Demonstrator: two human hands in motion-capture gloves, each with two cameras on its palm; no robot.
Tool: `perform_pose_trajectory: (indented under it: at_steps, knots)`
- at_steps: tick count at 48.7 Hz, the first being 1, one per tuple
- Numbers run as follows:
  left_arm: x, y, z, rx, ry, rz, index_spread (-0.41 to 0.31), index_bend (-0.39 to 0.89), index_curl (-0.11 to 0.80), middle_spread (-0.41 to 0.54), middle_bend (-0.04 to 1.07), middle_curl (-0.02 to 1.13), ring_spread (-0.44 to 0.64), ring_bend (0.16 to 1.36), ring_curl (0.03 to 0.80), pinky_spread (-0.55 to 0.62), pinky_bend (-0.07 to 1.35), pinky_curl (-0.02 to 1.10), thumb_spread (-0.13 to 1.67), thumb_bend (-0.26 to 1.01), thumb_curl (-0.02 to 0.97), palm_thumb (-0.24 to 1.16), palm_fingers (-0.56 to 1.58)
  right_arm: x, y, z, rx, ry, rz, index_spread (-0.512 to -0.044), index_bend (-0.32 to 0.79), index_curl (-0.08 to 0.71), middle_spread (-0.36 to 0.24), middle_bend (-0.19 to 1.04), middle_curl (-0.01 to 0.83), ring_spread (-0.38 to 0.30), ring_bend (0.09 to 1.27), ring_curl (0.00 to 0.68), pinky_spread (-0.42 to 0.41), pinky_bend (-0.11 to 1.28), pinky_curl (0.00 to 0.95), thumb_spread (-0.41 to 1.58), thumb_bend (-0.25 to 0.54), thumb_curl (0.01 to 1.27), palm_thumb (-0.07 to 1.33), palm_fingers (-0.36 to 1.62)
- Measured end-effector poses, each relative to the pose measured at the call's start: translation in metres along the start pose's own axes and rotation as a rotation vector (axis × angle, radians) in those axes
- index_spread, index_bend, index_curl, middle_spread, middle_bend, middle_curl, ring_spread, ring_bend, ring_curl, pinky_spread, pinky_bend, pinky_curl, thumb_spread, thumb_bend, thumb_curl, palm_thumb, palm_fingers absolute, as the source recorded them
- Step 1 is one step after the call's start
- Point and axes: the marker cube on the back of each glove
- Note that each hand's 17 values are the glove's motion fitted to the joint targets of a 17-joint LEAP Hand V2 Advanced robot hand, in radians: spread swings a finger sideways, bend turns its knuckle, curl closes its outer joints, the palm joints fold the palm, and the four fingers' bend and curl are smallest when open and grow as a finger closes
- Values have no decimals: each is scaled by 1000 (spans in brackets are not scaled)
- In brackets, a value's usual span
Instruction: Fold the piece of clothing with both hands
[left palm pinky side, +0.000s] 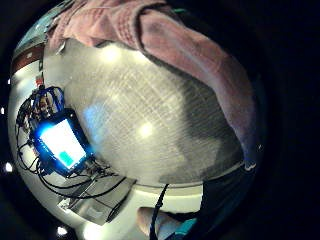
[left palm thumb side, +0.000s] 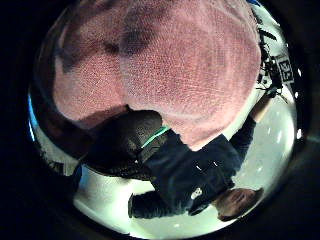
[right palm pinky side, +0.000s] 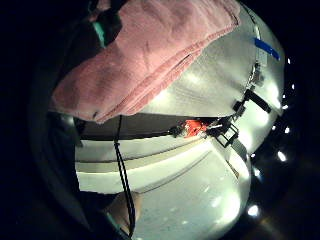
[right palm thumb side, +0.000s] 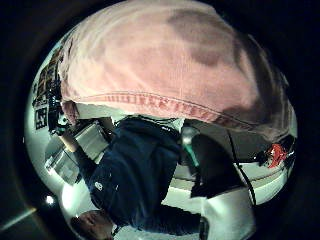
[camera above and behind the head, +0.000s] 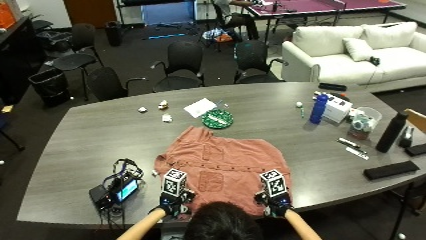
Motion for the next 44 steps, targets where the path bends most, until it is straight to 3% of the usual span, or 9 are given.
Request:
perform_pose_trajectory:
  at_steps: [1,2,7,9,12,21,23,29,44]
  knots:
    - [0,3,-2,10,1,-7,20,116,228,299,190,249,432,665,297,385,575,369,835,-36,317,131,42,0,-7,0,60,9,-40,-292,119,174,-4,185,316,-18,530,346,154,637,379,1024,6,331,632,375]
    - [-1,1,-4,51,-4,-3,-17,248,269,212,284,294,412,601,278,385,497,345,846,-21,321,154,163,-1,-11,1,109,21,-66,-286,132,181,-11,183,319,-37,527,348,148,646,381,1024,29,344,683,395]
    - [-7,-15,-9,255,-39,29,-77,263,300,78,358,318,307,529,252,338,398,312,895,-12,327,211,328,-2,-15,-2,206,64,-99,-285,142,201,-61,223,346,-112,558,359,76,607,362,997,57,378,803,552]
    - [-2,-7,-14,286,-40,48,-123,323,326,-8,422,339,172,489,242,173,418,322,949,28,335,289,631,-2,-15,-3,214,73,-112,-288,141,207,-86,247,359,-140,565,362,27,591,358,977,66,390,850,641]
    - [0,-13,-16,355,-87,60,-158,296,336,-69,393,342,55,475,247,15,469,335,996,47,338,352,807,-2,-13,-6,224,72,-118,-296,139,219,-114,242,369,-164,562,368,-39,600,357,953,63,400,892,736]
    - [-2,-23,-14,396,-239,20,-238,209,368,-207,406,410,-213,475,310,-235,506,396,1108,124,355,569,1158,-1,-9,-17,310,19,-137,-283,220,292,-223,185,380,-238,522,379,-277,635,365,901,70,431,1026,1180]
    - [-2,-20,-16,371,-234,23,-250,205,379,-230,412,426,-245,473,325,-262,510,408,1126,135,357,605,1187,0,-11,-17,301,16,-140,-276,226,315,-215,227,400,-247,541,396,-308,612,368,891,71,441,1053,1275]
    - [2,5,-33,314,-188,61,-264,190,405,-266,430,455,-296,458,350,-306,492,425,1180,141,352,661,1206,7,-10,-22,302,45,-120,-269,203,356,-243,261,431,-263,547,417,-352,594,374,847,40,466,1075,1285]
    - [19,87,-107,297,-165,183,-271,176,437,-299,436,498,-328,455,387,-330,472,450,1248,113,339,719,1206,25,74,-108,431,94,-75,-263,170,401,-256,273,474,-271,557,442,-379,611,386,806,-9,523,1127,1284]
